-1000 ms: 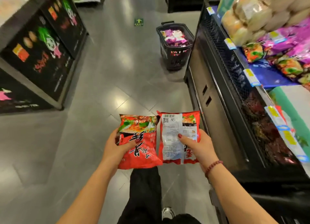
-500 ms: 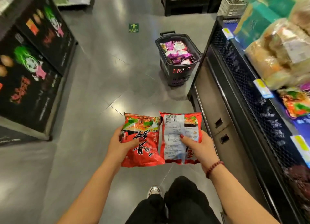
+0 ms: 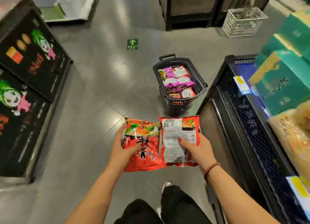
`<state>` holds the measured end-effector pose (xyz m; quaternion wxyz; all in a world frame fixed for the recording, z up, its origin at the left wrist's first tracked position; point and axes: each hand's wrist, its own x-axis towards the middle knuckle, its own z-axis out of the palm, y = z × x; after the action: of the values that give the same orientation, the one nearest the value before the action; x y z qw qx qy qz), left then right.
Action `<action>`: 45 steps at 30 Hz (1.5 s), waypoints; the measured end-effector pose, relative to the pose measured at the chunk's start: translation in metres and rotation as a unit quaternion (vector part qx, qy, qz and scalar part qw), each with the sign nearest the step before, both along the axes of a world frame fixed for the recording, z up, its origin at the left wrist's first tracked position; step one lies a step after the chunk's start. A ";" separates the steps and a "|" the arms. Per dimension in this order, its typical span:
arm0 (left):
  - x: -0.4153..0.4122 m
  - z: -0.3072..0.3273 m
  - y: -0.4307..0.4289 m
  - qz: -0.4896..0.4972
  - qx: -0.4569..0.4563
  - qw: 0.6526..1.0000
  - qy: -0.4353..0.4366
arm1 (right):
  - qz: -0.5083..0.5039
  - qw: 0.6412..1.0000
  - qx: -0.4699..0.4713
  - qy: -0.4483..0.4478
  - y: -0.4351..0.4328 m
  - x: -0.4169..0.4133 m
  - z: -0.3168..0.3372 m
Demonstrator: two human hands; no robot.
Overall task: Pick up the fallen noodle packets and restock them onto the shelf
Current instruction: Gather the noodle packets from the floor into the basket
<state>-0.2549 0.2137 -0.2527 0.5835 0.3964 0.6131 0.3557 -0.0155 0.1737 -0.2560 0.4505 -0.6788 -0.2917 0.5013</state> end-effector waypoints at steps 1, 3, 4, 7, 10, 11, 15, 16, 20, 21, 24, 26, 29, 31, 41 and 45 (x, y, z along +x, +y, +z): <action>0.007 0.000 0.018 -0.003 -0.001 1.000 -0.004 | 0.001 1.000 0.001 -0.005 0.019 0.007 0.000; 0.016 -0.001 0.052 -0.005 -0.011 1.000 -0.006 | -0.002 1.000 0.005 -0.009 0.055 0.019 -0.002; 0.019 -0.002 0.069 -0.006 -0.018 1.000 -0.005 | -0.006 1.000 0.004 -0.007 0.070 0.023 -0.004; 0.028 -0.009 0.128 -0.018 -0.030 0.999 0.001 | -0.016 1.000 -0.008 -0.001 0.118 0.033 -0.012; 0.036 -0.022 0.198 -0.040 -0.039 0.998 0.004 | -0.038 0.999 -0.023 0.008 0.175 0.042 -0.025; 0.039 -0.027 0.223 -0.049 -0.042 0.998 0.002 | -0.048 0.998 -0.026 0.007 0.195 0.044 -0.028; 0.055 -0.036 0.318 -0.090 -0.041 0.995 0.015 | -0.095 0.995 -0.038 0.014 0.271 0.050 -0.035; 0.060 -0.035 0.340 -0.102 -0.039 0.994 0.017 | -0.104 0.994 -0.043 0.017 0.287 0.052 -0.036; 0.090 -0.030 0.421 -0.159 -0.037 0.986 0.021 | -0.161 0.985 -0.053 0.031 0.340 0.069 -0.037; 0.099 -0.030 0.437 -0.168 -0.038 0.985 0.021 | -0.172 0.983 -0.054 0.038 0.350 0.075 -0.038; 0.129 -0.038 0.479 -0.191 -0.056 0.980 0.009 | -0.203 0.976 -0.052 0.064 0.377 0.097 -0.042; 0.155 -0.042 0.504 -0.207 -0.069 0.976 0.007 | -0.221 0.971 -0.058 0.074 0.398 0.118 -0.046; 0.192 -0.053 0.535 -0.211 -0.073 0.974 0.022 | -0.223 0.969 -0.076 0.074 0.429 0.157 -0.059; 0.215 -0.056 0.556 -0.220 -0.074 0.972 0.022 | -0.233 0.965 -0.085 0.079 0.448 0.178 -0.065; 0.298 -0.077 0.640 -0.346 -0.107 0.931 0.051 | -0.354 0.922 -0.092 0.126 0.489 0.224 -0.080; 0.329 -0.110 0.680 -0.432 -0.135 0.889 0.067 | -0.433 0.886 -0.115 0.119 0.503 0.225 -0.103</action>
<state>0.0740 0.8935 -0.3623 0.6848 0.5628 0.4607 -0.0453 0.2090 0.6771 -0.3591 0.5725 -0.7200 0.1465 0.3638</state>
